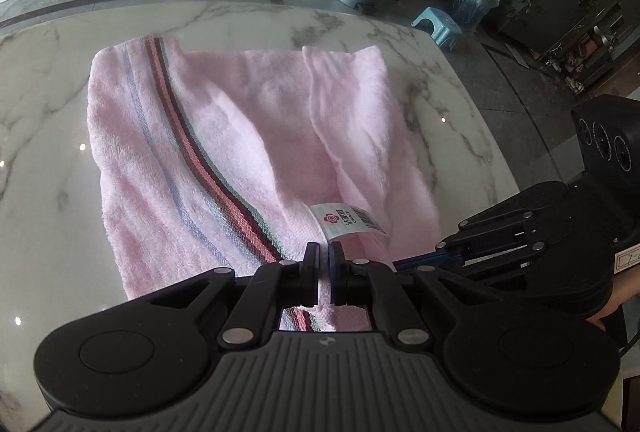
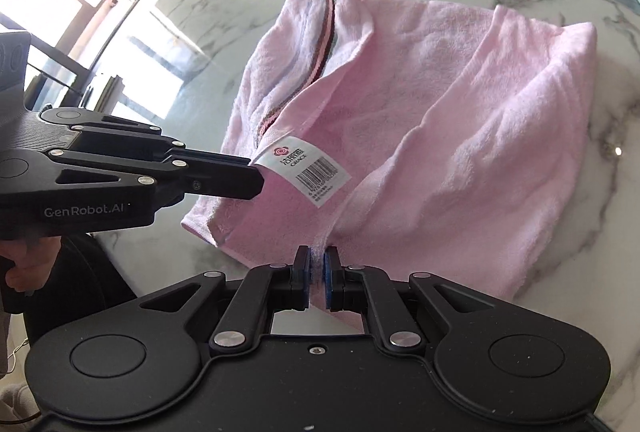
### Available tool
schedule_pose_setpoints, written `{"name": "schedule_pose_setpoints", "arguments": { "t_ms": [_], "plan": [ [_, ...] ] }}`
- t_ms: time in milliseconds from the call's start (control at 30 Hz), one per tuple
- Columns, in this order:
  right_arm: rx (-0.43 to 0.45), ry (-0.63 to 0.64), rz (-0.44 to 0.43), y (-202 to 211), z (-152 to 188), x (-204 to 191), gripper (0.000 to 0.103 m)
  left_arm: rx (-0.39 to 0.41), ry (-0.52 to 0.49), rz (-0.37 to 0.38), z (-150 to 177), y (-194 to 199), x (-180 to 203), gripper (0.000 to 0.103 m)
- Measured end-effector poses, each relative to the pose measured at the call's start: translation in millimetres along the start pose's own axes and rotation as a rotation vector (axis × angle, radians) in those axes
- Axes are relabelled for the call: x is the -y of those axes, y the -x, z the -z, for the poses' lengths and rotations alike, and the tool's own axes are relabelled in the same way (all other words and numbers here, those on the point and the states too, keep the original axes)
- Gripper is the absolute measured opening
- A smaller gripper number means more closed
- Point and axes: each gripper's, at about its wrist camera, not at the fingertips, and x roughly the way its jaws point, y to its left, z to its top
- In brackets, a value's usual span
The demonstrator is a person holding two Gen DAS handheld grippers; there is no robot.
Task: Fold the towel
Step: 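Lift the held edge with both grippers and fold it over the towel, then open the right gripper while the left gripper holds the folded corner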
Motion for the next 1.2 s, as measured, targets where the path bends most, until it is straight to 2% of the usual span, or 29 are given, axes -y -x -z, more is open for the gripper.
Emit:
{"name": "schedule_pose_setpoints", "arguments": {
  "t_ms": [133, 367, 500, 533, 633, 667, 800, 933, 1067, 1200],
  "plan": [
    [-0.034, -0.036, -0.042, -19, 4, 7, 0.006, -0.049, 0.030, 0.037, 4, -24, -5, 0.004],
    [-0.079, 0.000, -0.042, -32, 11, 4, 0.006, -0.094, 0.014, 0.073, 4, -47, 1, 0.004],
    [-0.096, 0.022, -0.038, -35, 13, 5, 0.011, -0.130, -0.010, 0.062, 1, -54, 4, 0.004],
    [-0.101, 0.030, -0.037, -36, 13, 5, 0.014, -0.138, -0.010, 0.060, 1, -55, 3, 0.004],
    [-0.119, 0.054, -0.034, -37, 17, 5, 0.038, -0.151, -0.007, 0.064, 1, -56, 1, 0.009],
    [-0.124, 0.066, -0.034, -37, 19, 4, 0.043, -0.154, -0.011, 0.064, 1, -56, 1, 0.010],
    [-0.123, 0.097, -0.034, -32, 27, 1, 0.045, -0.161, -0.026, 0.047, 0, -55, 3, 0.017],
    [-0.100, 0.110, -0.016, -28, 36, 2, 0.045, -0.135, -0.003, 0.029, -4, -50, 1, 0.017],
    [-0.059, 0.186, 0.044, -26, 50, -6, 0.045, -0.154, 0.010, 0.023, -6, -53, -1, 0.017],
    [-0.031, 0.234, 0.063, -27, 57, -17, 0.044, -0.151, 0.029, 0.018, -6, -52, -3, 0.017]
  ]
}}
